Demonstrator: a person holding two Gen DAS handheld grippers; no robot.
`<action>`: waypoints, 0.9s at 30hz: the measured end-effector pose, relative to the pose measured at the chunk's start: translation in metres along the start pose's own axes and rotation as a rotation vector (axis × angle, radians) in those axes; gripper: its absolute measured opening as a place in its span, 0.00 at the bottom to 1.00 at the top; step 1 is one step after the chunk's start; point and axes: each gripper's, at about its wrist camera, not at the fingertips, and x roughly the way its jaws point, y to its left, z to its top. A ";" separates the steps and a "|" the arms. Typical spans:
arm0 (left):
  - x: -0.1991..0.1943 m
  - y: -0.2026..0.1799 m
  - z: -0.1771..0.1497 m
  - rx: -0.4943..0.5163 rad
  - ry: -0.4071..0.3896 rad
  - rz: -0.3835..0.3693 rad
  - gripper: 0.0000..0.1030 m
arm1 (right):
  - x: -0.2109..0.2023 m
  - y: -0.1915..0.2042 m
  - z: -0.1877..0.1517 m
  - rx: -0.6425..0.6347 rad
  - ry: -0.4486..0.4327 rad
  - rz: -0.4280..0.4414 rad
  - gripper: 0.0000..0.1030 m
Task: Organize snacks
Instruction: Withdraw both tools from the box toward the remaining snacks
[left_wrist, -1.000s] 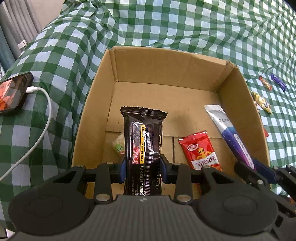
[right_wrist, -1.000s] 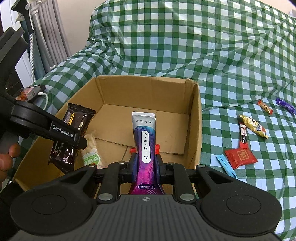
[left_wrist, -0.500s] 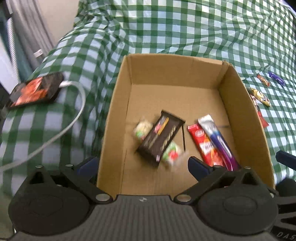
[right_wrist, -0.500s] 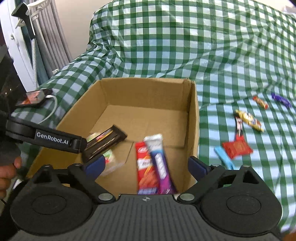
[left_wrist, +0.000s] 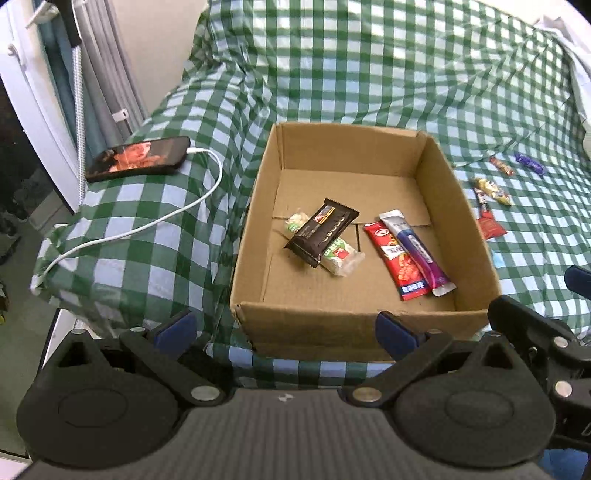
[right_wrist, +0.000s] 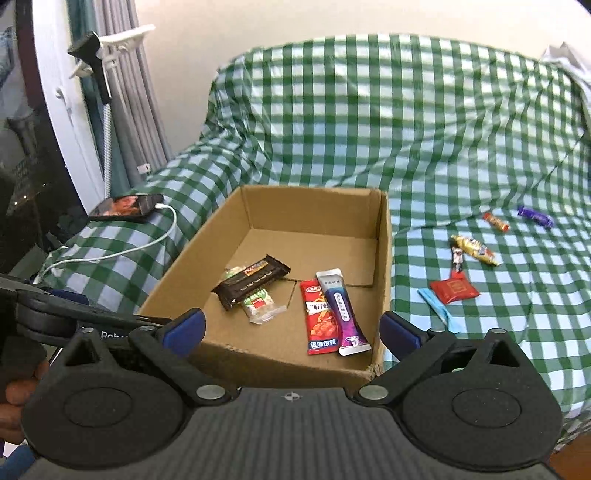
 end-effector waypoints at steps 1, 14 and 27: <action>-0.006 -0.001 -0.003 0.000 -0.010 -0.001 1.00 | -0.007 0.001 -0.002 -0.005 -0.014 -0.004 0.97; -0.049 0.001 -0.022 -0.004 -0.090 -0.008 1.00 | -0.060 0.013 -0.011 -0.054 -0.130 -0.022 0.99; -0.050 -0.001 -0.024 0.009 -0.087 -0.010 1.00 | -0.066 0.014 -0.013 -0.056 -0.137 -0.023 0.99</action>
